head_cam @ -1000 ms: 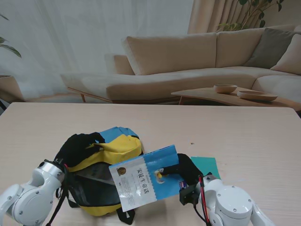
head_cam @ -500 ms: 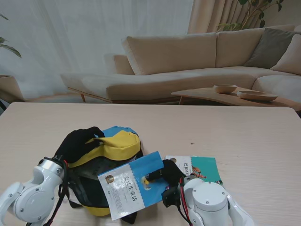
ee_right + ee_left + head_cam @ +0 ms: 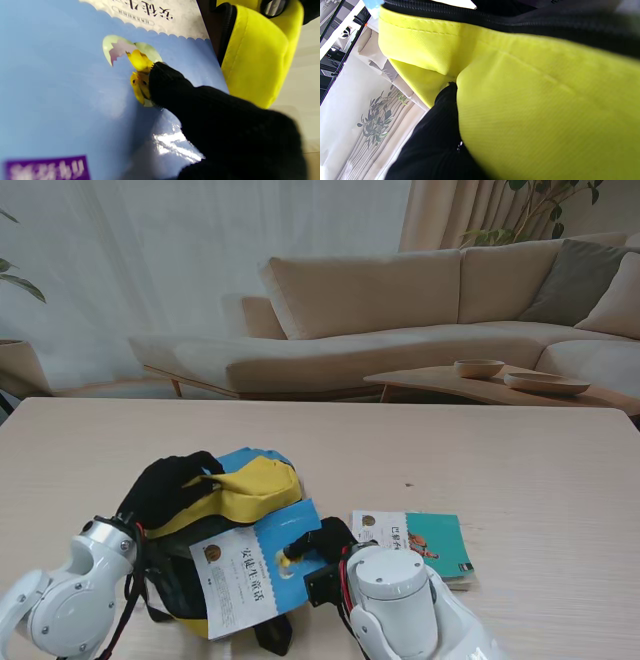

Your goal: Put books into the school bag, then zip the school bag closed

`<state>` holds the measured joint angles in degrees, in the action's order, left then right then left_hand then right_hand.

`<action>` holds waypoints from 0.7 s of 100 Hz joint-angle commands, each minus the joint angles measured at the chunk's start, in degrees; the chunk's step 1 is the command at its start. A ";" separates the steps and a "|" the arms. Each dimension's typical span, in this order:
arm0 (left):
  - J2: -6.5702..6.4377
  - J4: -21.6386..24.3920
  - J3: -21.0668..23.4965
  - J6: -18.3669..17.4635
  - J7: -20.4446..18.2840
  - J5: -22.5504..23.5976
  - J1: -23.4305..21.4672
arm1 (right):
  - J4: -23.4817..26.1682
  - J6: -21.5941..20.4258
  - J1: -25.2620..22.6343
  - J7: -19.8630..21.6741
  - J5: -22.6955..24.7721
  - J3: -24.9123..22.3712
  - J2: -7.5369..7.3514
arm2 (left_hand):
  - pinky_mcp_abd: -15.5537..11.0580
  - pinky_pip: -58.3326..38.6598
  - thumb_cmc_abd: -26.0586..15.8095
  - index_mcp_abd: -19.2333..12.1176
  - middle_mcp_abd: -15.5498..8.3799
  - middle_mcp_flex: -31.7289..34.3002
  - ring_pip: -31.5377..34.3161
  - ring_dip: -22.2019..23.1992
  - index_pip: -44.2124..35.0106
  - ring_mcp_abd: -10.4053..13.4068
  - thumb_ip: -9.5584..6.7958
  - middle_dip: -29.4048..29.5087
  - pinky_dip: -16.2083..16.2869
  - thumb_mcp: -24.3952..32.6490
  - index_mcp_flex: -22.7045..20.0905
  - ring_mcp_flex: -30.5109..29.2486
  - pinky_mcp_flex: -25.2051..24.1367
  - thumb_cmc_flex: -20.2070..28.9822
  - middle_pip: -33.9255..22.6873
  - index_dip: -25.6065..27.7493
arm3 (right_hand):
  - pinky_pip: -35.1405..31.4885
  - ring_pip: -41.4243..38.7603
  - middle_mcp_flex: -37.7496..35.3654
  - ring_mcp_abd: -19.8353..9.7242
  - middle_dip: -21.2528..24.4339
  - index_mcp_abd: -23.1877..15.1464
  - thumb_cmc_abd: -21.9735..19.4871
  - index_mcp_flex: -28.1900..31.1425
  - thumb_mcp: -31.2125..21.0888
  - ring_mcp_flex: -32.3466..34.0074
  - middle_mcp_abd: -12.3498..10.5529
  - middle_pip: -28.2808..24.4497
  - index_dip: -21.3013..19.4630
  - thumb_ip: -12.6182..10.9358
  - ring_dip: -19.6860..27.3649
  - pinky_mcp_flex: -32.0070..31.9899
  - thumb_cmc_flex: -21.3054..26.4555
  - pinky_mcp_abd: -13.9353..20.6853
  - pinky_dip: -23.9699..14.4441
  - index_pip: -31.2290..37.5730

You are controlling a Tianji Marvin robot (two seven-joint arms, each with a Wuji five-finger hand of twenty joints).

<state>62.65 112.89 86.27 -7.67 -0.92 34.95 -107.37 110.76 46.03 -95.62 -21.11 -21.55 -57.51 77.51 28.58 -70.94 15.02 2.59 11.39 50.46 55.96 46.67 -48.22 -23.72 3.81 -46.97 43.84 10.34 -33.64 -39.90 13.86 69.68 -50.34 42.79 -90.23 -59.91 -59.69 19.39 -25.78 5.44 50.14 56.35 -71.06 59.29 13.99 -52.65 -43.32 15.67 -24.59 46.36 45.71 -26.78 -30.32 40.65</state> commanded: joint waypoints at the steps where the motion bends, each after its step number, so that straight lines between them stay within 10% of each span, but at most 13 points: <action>1: 0.50 1.22 -0.11 -0.17 -0.51 -0.57 -0.40 | -0.68 0.13 0.45 -0.40 -1.19 0.63 2.01 | 2.07 -2.63 -2.59 -1.74 -0.67 1.42 1.81 1.17 -8.89 -1.60 -0.65 0.70 1.56 0.57 -0.58 -1.13 -0.14 4.29 -3.05 4.84 | -2.31 -3.45 -1.87 0.58 0.75 -7.45 -5.67 10.00 -8.56 7.04 0.99 -1.37 -1.45 -0.52 -0.26 2.19 6.56 -0.87 0.60 12.35; 70: 0.06 2.45 -1.00 -0.27 -2.32 0.45 -1.84 | -9.13 0.91 8.18 -22.38 -17.10 3.39 11.03 | 1.65 -2.13 -2.79 -2.03 -0.79 0.93 1.25 1.21 -8.78 -1.57 -0.76 0.30 1.59 0.46 -0.50 -0.23 -1.11 4.29 -2.67 5.30 | 0.47 0.95 -0.50 0.12 4.57 -6.54 -7.39 7.04 -7.62 6.62 1.08 -0.52 3.63 0.22 1.67 2.63 6.11 -0.89 3.94 12.37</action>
<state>62.42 114.45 85.36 -7.69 -2.54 35.80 -108.82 101.88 47.57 -87.89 -43.53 -38.20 -55.01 86.89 28.58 -70.94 15.03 2.63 11.41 50.47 55.96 46.67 -48.40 -23.72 3.83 -46.96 44.34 10.34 -33.12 -39.90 13.54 69.69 -50.66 43.56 -89.59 -58.46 -59.69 19.48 -21.95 6.40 49.90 56.35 -71.06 59.97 14.07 -52.77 -39.56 16.47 -23.24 46.99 45.71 -26.88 -27.21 41.22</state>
